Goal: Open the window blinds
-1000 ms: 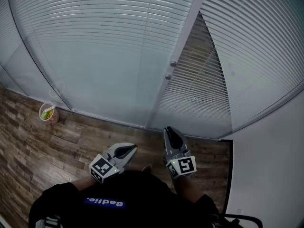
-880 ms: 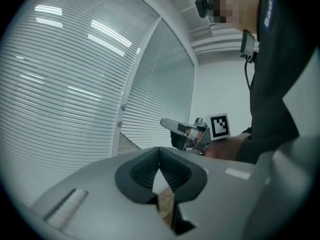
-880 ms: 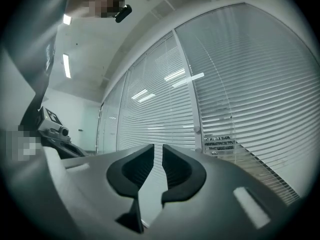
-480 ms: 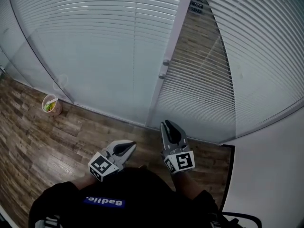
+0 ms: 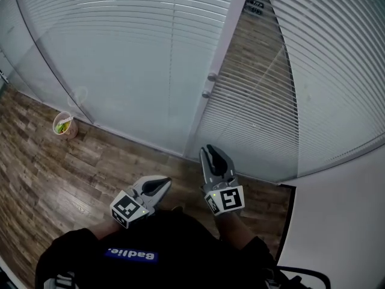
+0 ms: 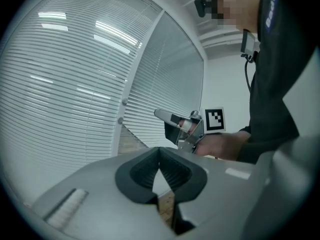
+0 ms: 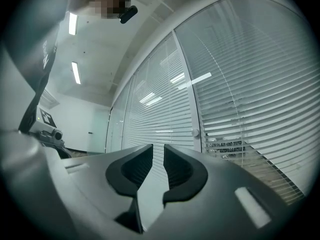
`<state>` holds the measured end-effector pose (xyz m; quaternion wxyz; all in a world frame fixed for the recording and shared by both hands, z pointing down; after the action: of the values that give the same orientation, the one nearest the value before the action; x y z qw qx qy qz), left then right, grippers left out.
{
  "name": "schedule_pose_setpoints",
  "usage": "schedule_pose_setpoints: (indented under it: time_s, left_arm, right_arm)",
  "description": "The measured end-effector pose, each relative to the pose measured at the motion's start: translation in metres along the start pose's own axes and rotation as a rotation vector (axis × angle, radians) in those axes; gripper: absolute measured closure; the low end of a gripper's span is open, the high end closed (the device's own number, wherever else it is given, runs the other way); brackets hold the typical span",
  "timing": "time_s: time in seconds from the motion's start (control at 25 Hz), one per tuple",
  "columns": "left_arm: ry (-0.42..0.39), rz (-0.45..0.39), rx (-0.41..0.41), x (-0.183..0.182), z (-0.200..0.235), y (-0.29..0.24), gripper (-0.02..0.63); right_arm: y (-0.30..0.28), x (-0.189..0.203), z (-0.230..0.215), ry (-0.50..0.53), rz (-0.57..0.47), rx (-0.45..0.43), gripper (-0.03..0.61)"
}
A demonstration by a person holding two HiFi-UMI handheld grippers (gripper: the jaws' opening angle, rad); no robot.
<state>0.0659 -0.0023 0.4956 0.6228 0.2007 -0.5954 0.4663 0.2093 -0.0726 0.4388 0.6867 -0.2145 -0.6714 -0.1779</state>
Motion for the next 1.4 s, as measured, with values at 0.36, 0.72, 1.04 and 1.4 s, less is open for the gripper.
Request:
schedule_pose_setpoints:
  time_s: [0.36,0.72,1.04,1.4]
  left_arm:
    - [-0.031,-0.025,0.076,-0.011,0.018,0.0,0.614]
    - [-0.03,-0.044,0.145,-0.026,0.072,0.008,0.614]
    - [-0.033,-0.048,0.213,-0.037,0.111,0.024,0.614]
    - [-0.037,-0.035,0.256,-0.036,0.134,0.03,0.614]
  right_arm:
    - [-0.013,-0.014,0.006,0.043,-0.004,0.06,0.503]
    - [-0.045,-0.023,0.002,0.059,0.014,0.18,0.492]
    - [-0.065,-0.038,0.007,0.102,0.039,0.288,0.488]
    - [-0.076,-0.05,0.004,0.128,0.048,0.362,0.485]
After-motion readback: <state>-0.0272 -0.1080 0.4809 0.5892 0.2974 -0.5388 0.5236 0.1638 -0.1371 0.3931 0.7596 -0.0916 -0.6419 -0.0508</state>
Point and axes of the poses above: the fingertips, and each gripper's own axes: y backward along the fingers, z to its left, x out of its underside, the point moved 4 cm from there along y, backward along the fingers, and after that the axes turned 8 degrees about z, right-handed, at the moved point
